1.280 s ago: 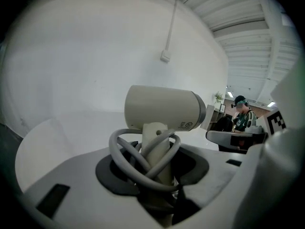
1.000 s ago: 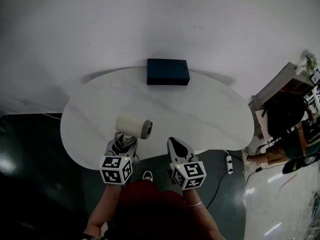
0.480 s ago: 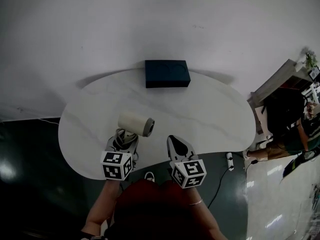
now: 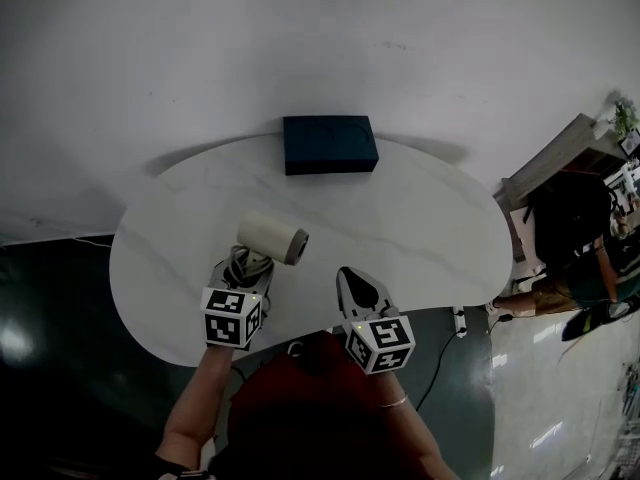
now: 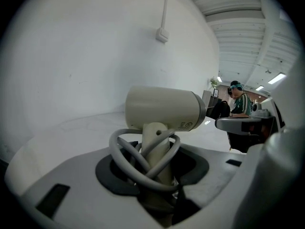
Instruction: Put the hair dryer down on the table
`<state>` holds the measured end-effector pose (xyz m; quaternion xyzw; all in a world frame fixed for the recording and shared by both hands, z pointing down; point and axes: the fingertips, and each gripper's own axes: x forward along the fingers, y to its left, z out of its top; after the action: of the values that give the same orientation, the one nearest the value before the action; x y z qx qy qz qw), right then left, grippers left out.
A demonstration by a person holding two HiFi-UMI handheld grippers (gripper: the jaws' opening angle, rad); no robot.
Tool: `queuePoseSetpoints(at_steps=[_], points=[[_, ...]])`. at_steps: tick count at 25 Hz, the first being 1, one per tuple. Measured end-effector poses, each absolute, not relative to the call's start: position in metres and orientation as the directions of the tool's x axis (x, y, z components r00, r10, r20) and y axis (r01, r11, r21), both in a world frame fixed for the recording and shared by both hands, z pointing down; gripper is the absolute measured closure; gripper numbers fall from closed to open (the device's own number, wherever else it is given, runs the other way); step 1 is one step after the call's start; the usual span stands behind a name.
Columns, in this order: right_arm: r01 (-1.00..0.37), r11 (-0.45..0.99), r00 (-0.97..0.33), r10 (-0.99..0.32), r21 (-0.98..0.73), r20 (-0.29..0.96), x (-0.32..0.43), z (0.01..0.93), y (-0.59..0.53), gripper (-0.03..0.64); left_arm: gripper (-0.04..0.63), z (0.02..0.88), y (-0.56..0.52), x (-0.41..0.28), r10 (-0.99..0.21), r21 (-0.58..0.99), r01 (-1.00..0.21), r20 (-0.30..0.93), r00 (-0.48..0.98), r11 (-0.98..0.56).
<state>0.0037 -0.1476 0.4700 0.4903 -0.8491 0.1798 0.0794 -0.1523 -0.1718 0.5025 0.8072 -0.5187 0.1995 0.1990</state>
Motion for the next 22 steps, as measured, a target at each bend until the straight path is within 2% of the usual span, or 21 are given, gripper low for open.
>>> queuePoseSetpoints(at_steps=[12, 22], points=[[-0.868, 0.428, -0.494, -0.794, -0.251, 0.354, 0.033, 0.488, -0.191, 0.601, 0.396, 0.528, -0.232, -0.132, -0.689, 0.044, -0.880, 0.604, 0.400, -0.473], [-0.869, 0.414, -0.493, -0.777, -0.272, 0.390, 0.046, 0.505, -0.212, 0.601, 0.396, 0.551, -0.273, -0.097, -0.612, -0.038, -0.788, 0.654, 0.446, -0.614]])
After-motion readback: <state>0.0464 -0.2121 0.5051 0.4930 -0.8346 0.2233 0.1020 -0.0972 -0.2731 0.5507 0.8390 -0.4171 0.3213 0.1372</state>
